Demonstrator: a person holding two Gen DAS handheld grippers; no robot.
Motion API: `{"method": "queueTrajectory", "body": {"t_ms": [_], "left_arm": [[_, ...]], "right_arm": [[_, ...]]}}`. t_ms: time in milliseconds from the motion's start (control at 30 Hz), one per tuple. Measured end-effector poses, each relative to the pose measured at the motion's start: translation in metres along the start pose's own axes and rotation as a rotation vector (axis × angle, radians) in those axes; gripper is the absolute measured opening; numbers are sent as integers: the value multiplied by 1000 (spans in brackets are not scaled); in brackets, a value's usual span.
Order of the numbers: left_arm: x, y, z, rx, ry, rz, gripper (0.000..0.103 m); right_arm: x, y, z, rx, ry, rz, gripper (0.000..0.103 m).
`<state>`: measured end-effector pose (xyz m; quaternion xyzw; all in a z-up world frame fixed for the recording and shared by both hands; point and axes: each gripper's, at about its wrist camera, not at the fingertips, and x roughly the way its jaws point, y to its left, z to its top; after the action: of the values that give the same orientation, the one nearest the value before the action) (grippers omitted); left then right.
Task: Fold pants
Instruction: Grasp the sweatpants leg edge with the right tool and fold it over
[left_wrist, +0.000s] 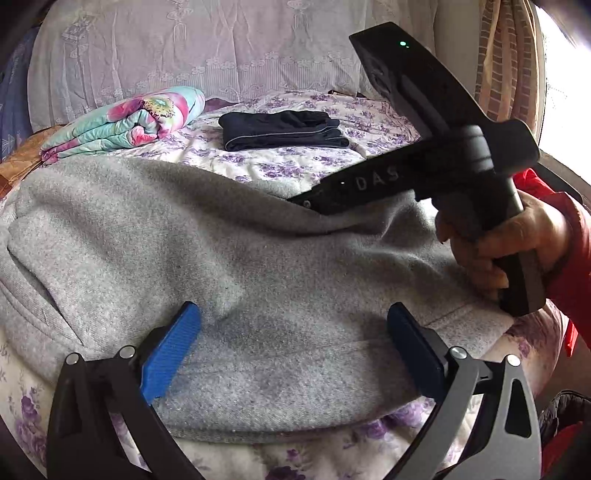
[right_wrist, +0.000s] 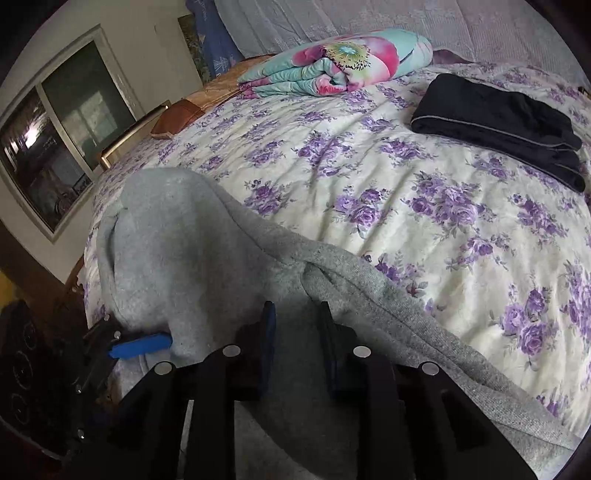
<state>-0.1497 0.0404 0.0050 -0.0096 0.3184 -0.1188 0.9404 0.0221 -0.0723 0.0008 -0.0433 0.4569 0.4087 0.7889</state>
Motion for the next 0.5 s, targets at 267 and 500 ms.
{"method": "queueTrajectory", "body": {"t_ms": [267, 500], "left_arm": [[1, 2, 1, 2, 0, 3, 98], [0, 3, 0, 1, -3, 4, 98]], "right_arm": [[29, -6, 19, 120, 6, 90, 46], [-10, -15, 52, 103, -165, -12, 3]]}}
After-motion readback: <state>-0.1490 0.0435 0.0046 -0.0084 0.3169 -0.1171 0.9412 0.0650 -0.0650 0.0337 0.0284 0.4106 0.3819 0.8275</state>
